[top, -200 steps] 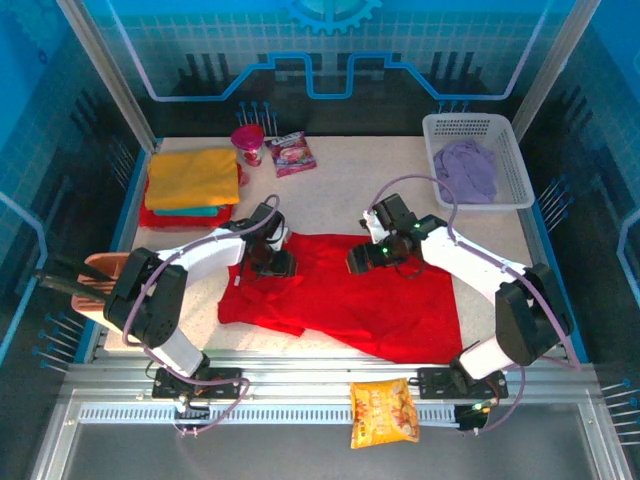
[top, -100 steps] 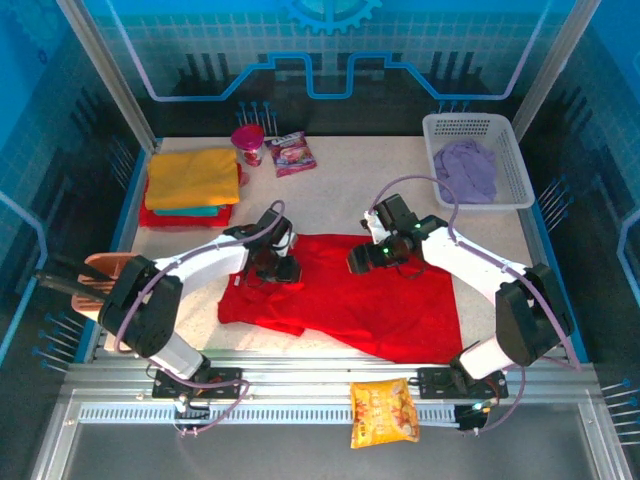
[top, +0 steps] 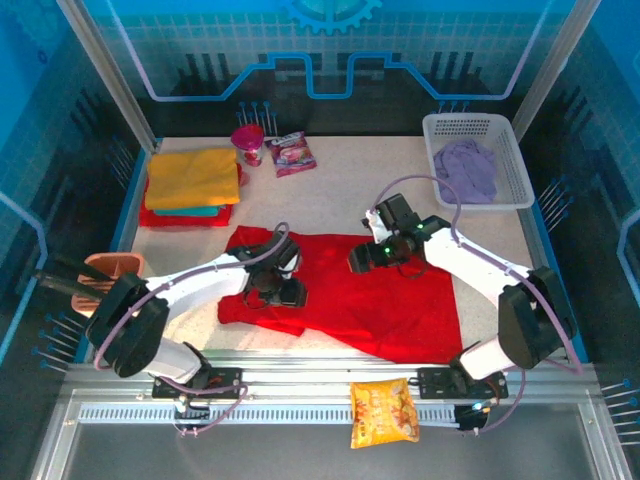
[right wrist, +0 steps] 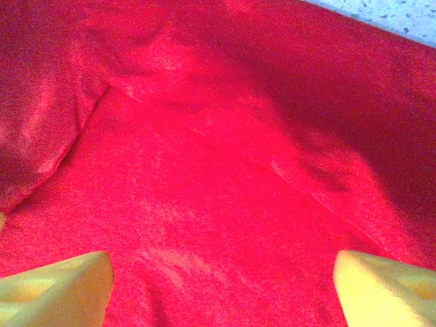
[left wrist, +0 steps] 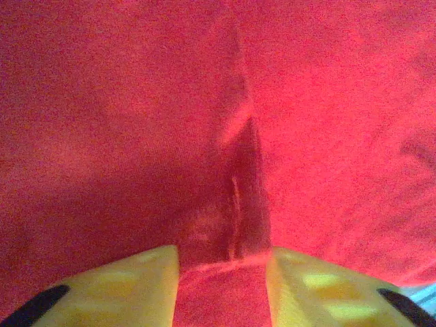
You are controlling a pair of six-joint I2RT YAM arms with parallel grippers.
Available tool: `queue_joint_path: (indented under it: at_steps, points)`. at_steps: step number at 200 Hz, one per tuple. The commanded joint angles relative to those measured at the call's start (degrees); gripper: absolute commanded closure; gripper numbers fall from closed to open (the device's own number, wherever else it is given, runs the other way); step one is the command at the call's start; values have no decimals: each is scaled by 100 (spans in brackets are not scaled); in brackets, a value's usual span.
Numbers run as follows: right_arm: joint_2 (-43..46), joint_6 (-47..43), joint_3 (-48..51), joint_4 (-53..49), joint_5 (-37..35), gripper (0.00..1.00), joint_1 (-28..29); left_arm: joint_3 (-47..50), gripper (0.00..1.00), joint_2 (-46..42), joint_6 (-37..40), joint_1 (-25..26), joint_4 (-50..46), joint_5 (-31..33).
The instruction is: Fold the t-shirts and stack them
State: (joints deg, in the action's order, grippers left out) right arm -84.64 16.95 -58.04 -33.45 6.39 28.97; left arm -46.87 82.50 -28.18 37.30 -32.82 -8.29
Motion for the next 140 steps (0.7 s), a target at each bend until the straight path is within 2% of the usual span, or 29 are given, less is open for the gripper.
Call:
queue_joint_path:
  at_steps: [1, 5, 14, 42, 63, 103, 121, 140]
  points:
    - [186, 183, 60, -116, -68, 15, -290, -501, 45, -381, 185, -105, -536, 254]
    - [211, 243, 84, -118, -103, 15, -379, -601, 40, -382, 268, -204, -580, 274]
    - [292, 369, 145, -135, -118, 15, -617, -856, 35, -321, 478, -492, -686, 256]
    - [583, 594, 341, -256, -175, 14, -1541, -1672, 29, 289, 1136, -1549, -951, 440]
    - [572, 599, 404, -372, -399, 13, -2139, -2190, 29, 947, 1512, -2119, -1039, 942]
    - [146, 755, 549, -65, -124, 13, -3269, -2613, 35, 1827, 1777, -2827, -772, 1051]
    - [-71, 852, 542, 100, 2, 13, -3562, -2787, 35, 2102, 1889, -3104, -824, 1136]
    - [-420, 815, 354, 109, -121, 13, -3609, -3044, 34, 2350, 1972, -3339, -896, 1154]
